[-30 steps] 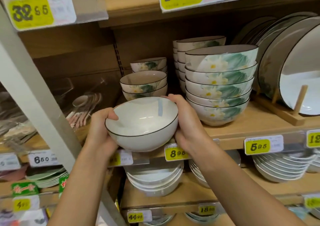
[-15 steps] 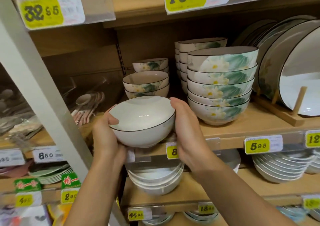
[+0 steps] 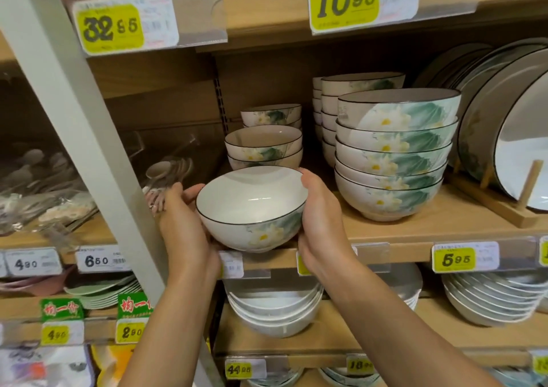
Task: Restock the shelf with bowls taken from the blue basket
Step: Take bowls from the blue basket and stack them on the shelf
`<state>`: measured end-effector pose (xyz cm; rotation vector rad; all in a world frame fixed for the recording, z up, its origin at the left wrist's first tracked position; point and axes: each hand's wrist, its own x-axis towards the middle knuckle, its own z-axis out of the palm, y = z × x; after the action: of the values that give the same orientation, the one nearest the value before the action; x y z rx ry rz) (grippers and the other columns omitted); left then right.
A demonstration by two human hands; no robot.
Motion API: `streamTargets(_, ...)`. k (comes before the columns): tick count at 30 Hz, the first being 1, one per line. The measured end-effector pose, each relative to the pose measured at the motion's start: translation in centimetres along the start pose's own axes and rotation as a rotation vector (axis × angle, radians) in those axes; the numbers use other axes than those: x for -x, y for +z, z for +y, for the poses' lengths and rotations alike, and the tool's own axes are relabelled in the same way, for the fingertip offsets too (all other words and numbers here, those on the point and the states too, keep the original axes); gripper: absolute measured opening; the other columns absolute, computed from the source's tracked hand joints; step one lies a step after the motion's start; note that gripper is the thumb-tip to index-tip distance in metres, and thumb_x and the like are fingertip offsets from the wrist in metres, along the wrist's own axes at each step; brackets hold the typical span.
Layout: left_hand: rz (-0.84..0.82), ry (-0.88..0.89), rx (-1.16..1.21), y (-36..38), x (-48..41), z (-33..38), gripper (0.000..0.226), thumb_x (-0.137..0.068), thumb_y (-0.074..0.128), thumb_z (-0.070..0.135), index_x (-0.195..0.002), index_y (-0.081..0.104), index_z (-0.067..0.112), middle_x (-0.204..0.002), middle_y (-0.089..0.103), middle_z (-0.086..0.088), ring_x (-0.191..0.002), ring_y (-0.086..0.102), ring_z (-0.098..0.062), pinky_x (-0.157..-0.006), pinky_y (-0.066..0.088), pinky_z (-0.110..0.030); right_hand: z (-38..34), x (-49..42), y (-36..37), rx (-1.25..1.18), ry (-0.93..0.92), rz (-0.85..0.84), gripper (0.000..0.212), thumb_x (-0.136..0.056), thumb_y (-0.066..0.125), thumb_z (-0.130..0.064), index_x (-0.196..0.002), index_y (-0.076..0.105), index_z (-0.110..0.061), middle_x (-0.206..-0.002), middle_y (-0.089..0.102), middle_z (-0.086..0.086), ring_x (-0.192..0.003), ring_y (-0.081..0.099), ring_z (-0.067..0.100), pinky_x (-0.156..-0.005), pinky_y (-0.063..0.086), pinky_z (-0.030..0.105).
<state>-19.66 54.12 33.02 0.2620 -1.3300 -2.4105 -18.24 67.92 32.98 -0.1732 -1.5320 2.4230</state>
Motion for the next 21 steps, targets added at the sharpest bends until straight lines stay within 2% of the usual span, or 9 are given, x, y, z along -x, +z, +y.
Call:
streamTargets(3,-0.205,0.045,-0.059,-0.9,3.0,-1.7,0.052,-0.082,0.048,0.051,-0.121,0.065,0.022,-0.115,0.071,0.003,-0.108,0.066,-0.011,-0.092,0.052,-0.034,0.1,0.7,-0.1,0.077,-0.071,0.012,0.039,-0.098,0.039,-0.029,-0.136,0.048,-0.031,-0.113,0.057,-0.019,-0.104,0.054,-0.003,-0.076,0.045,0.015)
streamTargets(5,-0.272,0.016,-0.077,-0.4,4.1,-2.1,0.078,-0.074,0.049,0.060,-0.143,0.046,0.025,-0.137,0.059,-0.001,-0.127,0.055,-0.019,-0.108,0.041,-0.046,0.4,1.2,-0.1,0.123,-0.106,0.022,0.041,-0.100,0.036,-0.036,-0.141,0.041,-0.033,-0.121,0.053,-0.019,-0.110,0.050,-0.003,-0.085,0.045,0.015)
streamTargets(8,-0.276,0.086,-0.077,0.7,4.2,-0.8,0.076,-0.075,0.047,0.060,-0.141,0.048,0.021,-0.136,0.058,-0.006,-0.127,0.053,-0.022,-0.110,0.038,-0.051,0.2,2.3,0.0,0.201,-0.176,-0.011,0.052,-0.098,0.032,-0.054,-0.147,0.028,-0.037,-0.147,0.036,-0.015,-0.131,0.036,0.001,-0.109,0.033,0.024)
streamTargets(10,-0.265,0.184,-0.070,1.7,4.0,1.1,0.076,-0.073,0.048,0.061,-0.136,0.053,0.019,-0.133,0.060,-0.007,-0.125,0.055,-0.022,-0.110,0.039,-0.051,-1.5,2.8,0.8,0.244,-0.275,-0.039,0.064,-0.091,0.030,-0.066,-0.149,0.021,-0.041,-0.146,0.029,-0.023,-0.120,0.033,-0.019,-0.093,0.029,0.000)
streamTargets(12,-0.266,0.279,-0.046,3.3,3.1,3.2,0.069,-0.071,0.049,0.061,-0.123,0.061,0.017,-0.125,0.064,-0.008,-0.119,0.059,-0.021,-0.105,0.044,-0.047,-4.0,2.5,2.1,0.248,-0.384,-0.051,0.079,-0.080,0.031,-0.075,-0.150,0.019,-0.040,-0.140,0.029,-0.027,-0.107,0.031,-0.033,-0.081,0.029,-0.009)
streamTargets(13,-0.266,0.299,-0.040,4.4,2.2,4.0,0.063,-0.070,0.050,0.062,-0.114,0.065,0.019,-0.118,0.067,-0.007,-0.114,0.062,-0.021,-0.100,0.047,-0.044,-5.2,1.7,2.8,0.242,-0.431,-0.050,0.087,-0.075,0.031,-0.078,-0.150,0.021,-0.035,-0.141,0.031,-0.023,-0.113,0.034,-0.029,-0.088,0.030,-0.005)
streamTargets(15,-0.232,0.295,-0.059,6.9,-0.1,5.2,0.054,-0.072,0.049,0.062,-0.103,0.068,0.023,-0.108,0.071,-0.006,-0.102,0.068,-0.021,-0.089,0.053,-0.042,-7.1,-0.8,4.3,0.261,-0.456,-0.014,0.098,-0.068,0.030,-0.081,-0.145,0.035,-0.021,-0.143,0.043,-0.006,-0.128,0.043,0.001,-0.108,0.035,0.023)
streamTargets(17,-0.149,0.208,-0.040,9.5,-2.4,5.7,0.055,-0.075,0.047,0.062,-0.108,0.064,0.022,-0.108,0.070,-0.006,-0.099,0.067,-0.023,-0.091,0.053,-0.042,-8.1,-3.4,5.6,0.282,-0.418,0.026,0.091,-0.073,0.030,-0.076,-0.143,0.041,-0.019,-0.142,0.048,0.003,-0.132,0.044,0.017,-0.112,0.033,0.038)
streamTargets(21,-0.058,0.133,-0.114,12.3,-6.8,4.9,0.054,-0.092,0.049,0.054,-0.130,0.052,0.016,-0.127,0.060,-0.010,-0.111,0.058,-0.028,-0.103,0.044,-0.041,-7.4,-8.6,6.5,0.356,-0.450,0.114,0.056,-0.102,0.031,-0.046,-0.151,0.028,-0.018,-0.154,0.033,0.009,-0.140,0.033,0.025,-0.109,0.026,0.027)
